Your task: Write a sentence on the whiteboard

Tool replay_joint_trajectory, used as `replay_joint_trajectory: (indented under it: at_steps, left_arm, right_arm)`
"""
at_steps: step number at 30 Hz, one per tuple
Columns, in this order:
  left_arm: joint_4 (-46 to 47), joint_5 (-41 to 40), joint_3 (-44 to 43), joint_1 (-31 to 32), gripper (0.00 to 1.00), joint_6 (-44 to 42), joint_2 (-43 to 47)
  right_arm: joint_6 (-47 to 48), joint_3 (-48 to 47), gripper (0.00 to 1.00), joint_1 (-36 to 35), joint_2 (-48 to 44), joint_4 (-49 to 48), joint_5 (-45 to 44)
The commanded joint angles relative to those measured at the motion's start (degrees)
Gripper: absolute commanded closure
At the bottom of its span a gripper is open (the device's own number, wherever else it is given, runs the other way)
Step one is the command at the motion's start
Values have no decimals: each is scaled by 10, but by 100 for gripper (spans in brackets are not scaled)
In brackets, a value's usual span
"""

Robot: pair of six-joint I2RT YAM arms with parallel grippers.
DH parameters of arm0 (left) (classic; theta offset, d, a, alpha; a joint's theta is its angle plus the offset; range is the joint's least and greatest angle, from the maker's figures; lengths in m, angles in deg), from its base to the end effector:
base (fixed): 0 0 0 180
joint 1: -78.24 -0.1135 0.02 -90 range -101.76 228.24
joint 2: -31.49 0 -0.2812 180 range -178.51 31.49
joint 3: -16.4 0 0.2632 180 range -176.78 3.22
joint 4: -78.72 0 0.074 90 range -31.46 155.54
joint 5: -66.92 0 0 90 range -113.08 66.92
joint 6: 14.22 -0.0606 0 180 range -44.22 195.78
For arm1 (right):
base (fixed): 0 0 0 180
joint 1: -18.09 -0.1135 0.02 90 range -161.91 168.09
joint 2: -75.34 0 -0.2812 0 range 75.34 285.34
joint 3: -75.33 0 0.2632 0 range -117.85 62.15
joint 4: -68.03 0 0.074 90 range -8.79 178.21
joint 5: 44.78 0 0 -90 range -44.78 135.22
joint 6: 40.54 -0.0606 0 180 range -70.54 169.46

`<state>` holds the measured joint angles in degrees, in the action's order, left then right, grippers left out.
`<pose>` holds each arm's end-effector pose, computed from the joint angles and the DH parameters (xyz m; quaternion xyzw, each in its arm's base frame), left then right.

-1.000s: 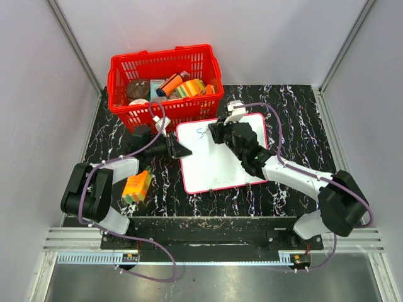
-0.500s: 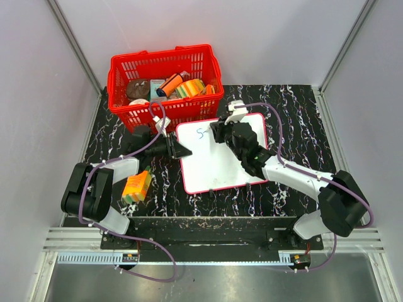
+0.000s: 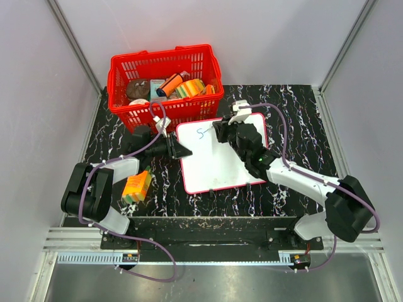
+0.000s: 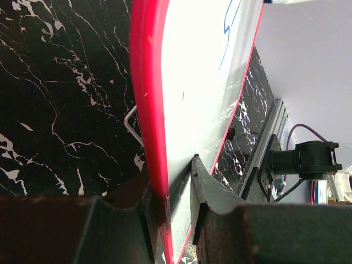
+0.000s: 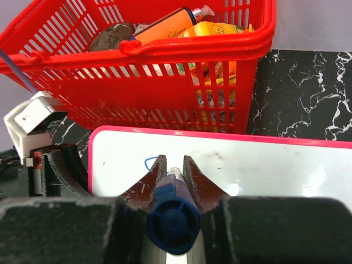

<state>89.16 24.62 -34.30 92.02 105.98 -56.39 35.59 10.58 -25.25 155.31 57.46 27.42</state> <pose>0.3019 -0.1202 0.1838 0.0987 0.8010 -0.4988 0.3158 0.2718 0.2310 0.3106 -0.0833 0.7291 0.2208 0.6424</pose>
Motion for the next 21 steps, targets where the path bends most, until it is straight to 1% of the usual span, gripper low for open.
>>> replay_joint_trajectory:
  at_steps: [1,10,21]
  left_arm:
    - [-52,-89,3,15,100,-91,-22]
    - [-52,-89,3,15,100,-93,-21]
    - [-52,-89,3,15,100,-92,-22]
  right_arm:
    - [-6,-8,100,4,-19,-22,3]
    - [-3,-35,100,3,12,-19,6]
    - [-3,-46,100,4,32,-20,10]
